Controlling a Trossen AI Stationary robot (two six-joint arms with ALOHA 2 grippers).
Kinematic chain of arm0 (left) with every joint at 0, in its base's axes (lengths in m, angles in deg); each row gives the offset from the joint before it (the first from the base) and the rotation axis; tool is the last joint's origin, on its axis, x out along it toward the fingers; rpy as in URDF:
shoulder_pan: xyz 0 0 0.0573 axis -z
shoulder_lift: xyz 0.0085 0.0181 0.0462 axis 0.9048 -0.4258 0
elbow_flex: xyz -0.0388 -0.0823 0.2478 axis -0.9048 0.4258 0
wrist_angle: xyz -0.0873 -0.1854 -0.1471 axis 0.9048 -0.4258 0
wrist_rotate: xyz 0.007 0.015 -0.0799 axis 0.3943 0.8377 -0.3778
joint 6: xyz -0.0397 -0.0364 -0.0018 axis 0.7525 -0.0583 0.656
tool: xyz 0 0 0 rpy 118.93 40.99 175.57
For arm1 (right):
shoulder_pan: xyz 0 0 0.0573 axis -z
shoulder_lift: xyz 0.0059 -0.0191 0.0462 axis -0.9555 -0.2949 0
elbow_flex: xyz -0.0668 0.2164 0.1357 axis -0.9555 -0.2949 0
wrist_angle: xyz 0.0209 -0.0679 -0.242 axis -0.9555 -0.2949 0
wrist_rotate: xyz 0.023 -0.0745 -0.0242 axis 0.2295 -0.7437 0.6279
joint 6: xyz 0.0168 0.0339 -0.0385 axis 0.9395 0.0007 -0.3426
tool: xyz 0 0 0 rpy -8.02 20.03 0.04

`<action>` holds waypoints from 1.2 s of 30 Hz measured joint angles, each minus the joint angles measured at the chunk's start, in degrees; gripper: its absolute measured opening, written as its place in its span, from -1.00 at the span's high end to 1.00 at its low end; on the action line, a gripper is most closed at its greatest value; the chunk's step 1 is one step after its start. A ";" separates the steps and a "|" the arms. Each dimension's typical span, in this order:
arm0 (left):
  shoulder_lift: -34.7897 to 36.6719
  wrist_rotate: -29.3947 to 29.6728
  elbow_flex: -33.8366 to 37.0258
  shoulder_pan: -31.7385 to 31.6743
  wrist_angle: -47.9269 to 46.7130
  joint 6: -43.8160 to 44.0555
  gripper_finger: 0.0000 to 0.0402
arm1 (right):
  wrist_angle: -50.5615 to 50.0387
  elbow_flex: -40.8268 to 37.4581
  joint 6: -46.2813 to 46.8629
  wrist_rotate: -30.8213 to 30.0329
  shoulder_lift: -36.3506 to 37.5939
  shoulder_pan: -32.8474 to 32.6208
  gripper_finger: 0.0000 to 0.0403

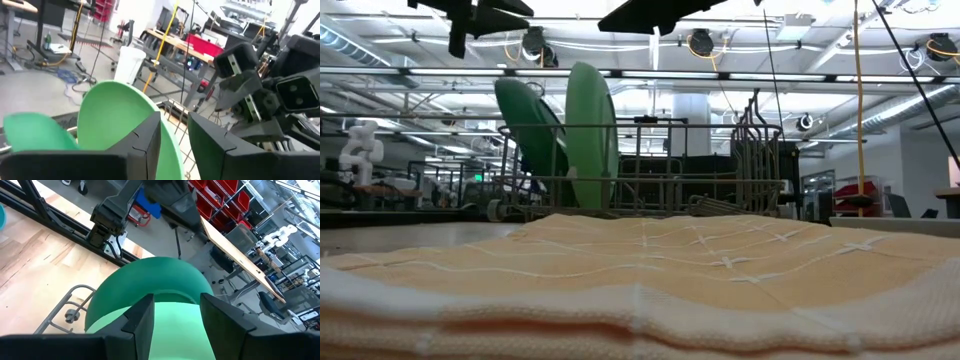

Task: Sort dishes
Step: Adjust the position of the plates in the dish rack

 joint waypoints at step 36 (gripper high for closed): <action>-2.16 -6.25 -0.02 0.00 4.93 -0.44 0.47 | 0.00 -0.02 9.88 -9.48 -5.63 5.05 0.24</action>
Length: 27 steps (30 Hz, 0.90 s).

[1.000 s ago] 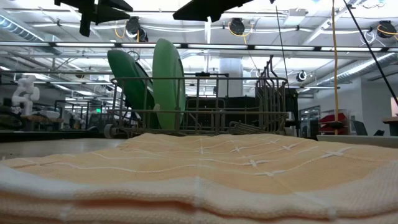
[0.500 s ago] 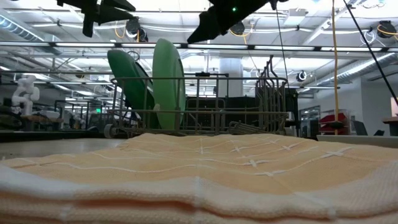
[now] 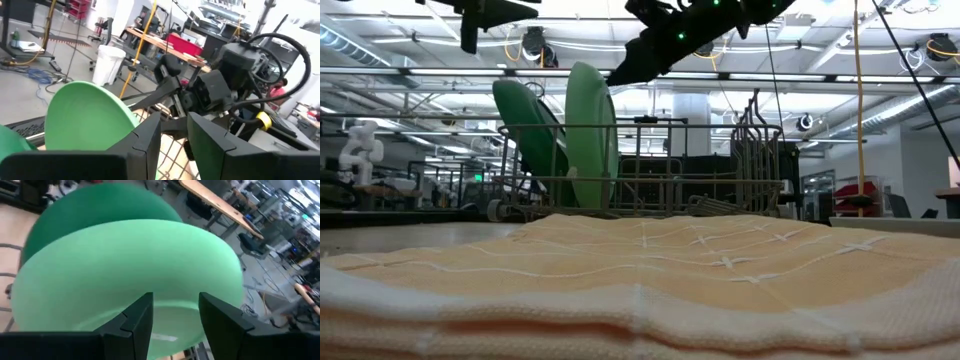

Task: Sort dishes
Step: Adjust the position of the plates in the dish rack

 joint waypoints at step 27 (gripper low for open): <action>-13.93 -5.41 -13.25 -0.05 -3.01 -18.37 0.47 | 18.19 0.02 -17.82 2.88 5.28 -5.84 0.24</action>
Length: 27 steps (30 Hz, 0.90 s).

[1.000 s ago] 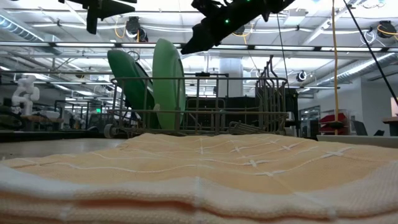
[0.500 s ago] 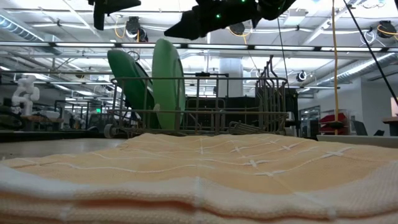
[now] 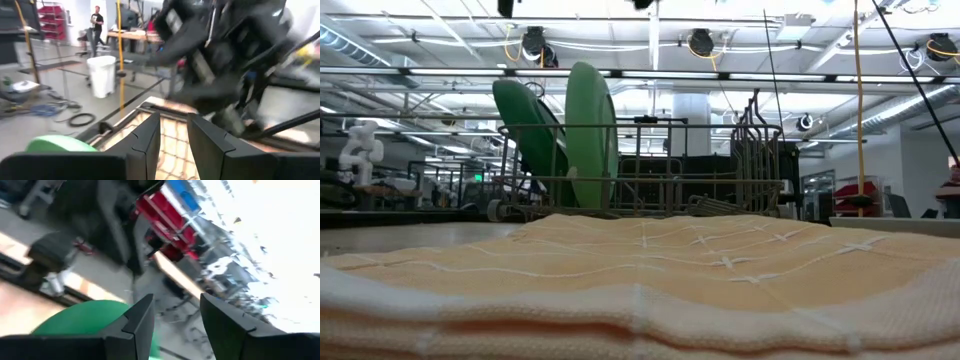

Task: Sort dishes
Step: Adjust the position of the plates in the dish rack

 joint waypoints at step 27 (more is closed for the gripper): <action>-23.69 18.66 -23.44 -8.67 -51.65 17.55 0.47 | -12.79 0.00 0.09 -8.39 11.51 -4.44 0.24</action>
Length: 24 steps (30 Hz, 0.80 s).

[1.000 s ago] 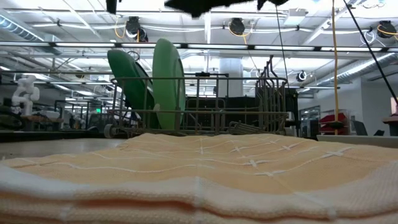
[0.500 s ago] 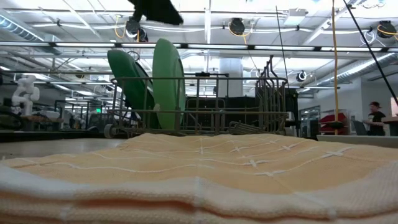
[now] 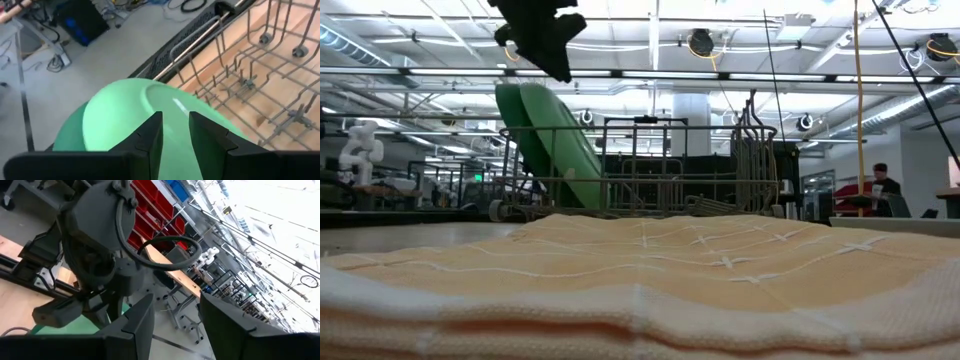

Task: Sort dishes
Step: Adjust the position of the plates in the dish rack, then put the blue plate in the dish rack

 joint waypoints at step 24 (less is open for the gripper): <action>7.99 -27.88 -2.42 16.22 -13.76 4.10 0.47 | -20.03 0.00 6.89 8.28 -0.01 0.96 0.24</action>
